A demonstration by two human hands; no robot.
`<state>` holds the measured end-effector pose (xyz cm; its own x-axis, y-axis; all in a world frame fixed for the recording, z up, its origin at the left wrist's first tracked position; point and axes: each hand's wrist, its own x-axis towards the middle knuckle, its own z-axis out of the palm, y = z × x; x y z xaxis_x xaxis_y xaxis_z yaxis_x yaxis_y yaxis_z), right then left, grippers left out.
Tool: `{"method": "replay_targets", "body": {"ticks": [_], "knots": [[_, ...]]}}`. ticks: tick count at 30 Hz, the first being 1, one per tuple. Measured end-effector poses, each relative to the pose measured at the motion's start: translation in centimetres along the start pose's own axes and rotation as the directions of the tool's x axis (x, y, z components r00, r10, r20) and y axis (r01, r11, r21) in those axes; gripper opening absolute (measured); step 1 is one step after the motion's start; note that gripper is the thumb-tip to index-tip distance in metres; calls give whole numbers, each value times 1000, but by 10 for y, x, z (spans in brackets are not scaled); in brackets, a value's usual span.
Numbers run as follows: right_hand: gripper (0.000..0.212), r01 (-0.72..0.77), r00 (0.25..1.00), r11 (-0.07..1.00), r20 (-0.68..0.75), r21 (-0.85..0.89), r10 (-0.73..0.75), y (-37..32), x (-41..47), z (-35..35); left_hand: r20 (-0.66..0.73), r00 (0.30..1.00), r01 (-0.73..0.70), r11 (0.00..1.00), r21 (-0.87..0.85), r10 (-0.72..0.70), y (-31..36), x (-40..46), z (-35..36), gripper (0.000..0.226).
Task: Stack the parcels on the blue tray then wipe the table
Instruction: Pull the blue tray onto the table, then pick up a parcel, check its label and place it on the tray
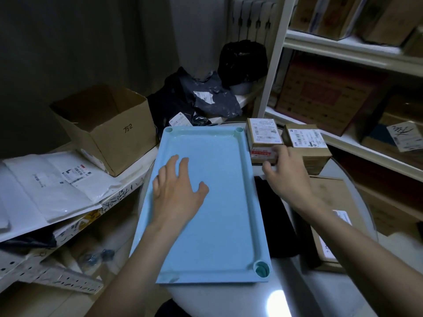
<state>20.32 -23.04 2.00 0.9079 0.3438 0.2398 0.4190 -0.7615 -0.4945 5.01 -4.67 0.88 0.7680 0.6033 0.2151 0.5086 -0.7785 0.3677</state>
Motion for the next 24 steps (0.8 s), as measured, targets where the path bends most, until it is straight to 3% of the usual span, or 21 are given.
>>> {"method": "replay_targets", "body": {"ticks": [6, 10, 13, 18, 22, 24], "knots": [[55, -19, 1000, 953, 13, -301, 23, -7, 55, 20, 142, 971, -178, 979, -104, 191, 63, 48, 23, 66], [69, -99, 994, 937, 17, -335, 111, -11, 71, 39, 278, 938, -190, 977, -94, 209, 76, 58, 47, 58], [65, -104, 994, 952, -49, -287, 94, -9, 75, 41, 357, 911, -187, 979, -84, 205, 72, 56, 58, 55], [54, 81, 950, 974, -280, -211, -139, -7, 59, 12, 378, 906, -151, 980, -132, 190, 67, 58, 56, 54], [53, 181, 898, 981, -396, -63, -191, -11, 25, -18, 366, 919, -8, 933, -360, 149, 71, 57, 36, 53], [54, 213, 882, 977, -433, 12, -187, -17, 3, -30, 345, 931, 104, 826, -555, 114, 76, 50, 17, 49]]}}
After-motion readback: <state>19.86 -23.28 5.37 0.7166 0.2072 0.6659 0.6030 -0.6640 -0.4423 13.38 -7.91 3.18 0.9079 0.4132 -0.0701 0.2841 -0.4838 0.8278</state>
